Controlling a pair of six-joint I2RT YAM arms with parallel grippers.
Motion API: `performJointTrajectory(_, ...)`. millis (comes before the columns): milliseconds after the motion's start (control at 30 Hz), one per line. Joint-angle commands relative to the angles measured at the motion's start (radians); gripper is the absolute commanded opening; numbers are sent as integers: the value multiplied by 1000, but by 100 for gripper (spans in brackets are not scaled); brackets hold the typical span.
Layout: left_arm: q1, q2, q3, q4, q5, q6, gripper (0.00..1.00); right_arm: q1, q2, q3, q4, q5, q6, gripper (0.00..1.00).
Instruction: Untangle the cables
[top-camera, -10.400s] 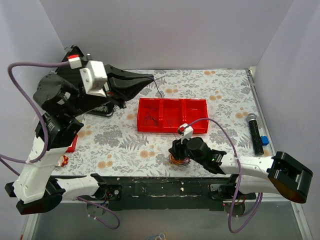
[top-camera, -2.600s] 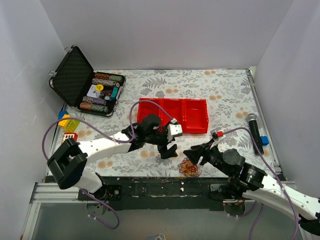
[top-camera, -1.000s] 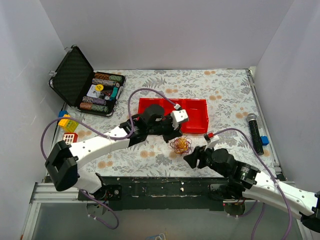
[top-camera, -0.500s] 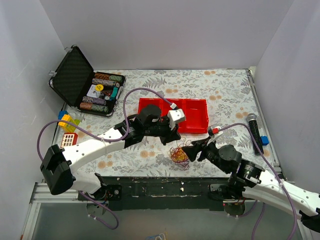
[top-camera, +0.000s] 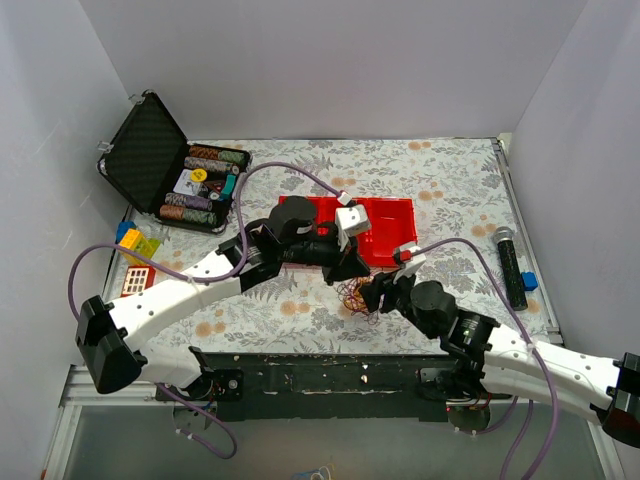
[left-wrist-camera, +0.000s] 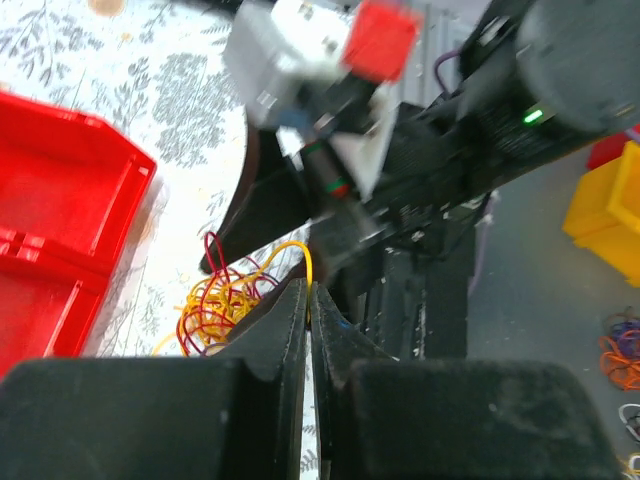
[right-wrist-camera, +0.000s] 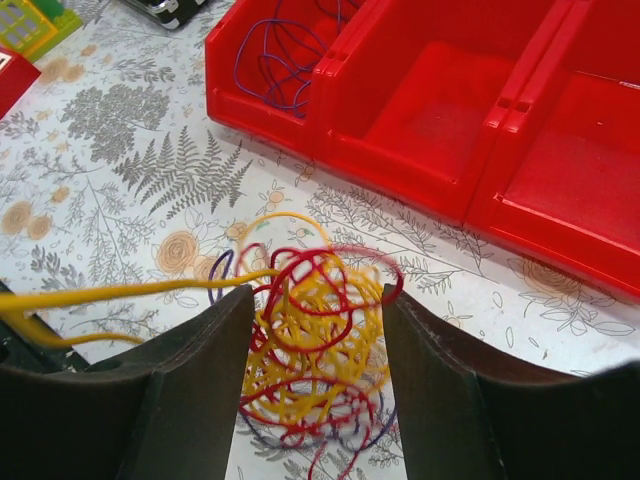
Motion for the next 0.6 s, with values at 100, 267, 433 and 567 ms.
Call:
performJointTrajectory(100,-5,-47,96,1,110,-57,0,3,57,65,162,39,-14,61)
performJointTrajectory(267,-5,-45,163,-2,85,-46,0,3,72,3,148,11,39,60)
performJointTrajectory(433,-3,-21,347,-33,4,29,0,3,92,-106,150,-33,130,59)
performJointTrajectory(567,-3,-7,471,-36,-43,95,0,4,104,-188,168,-60,179,59)
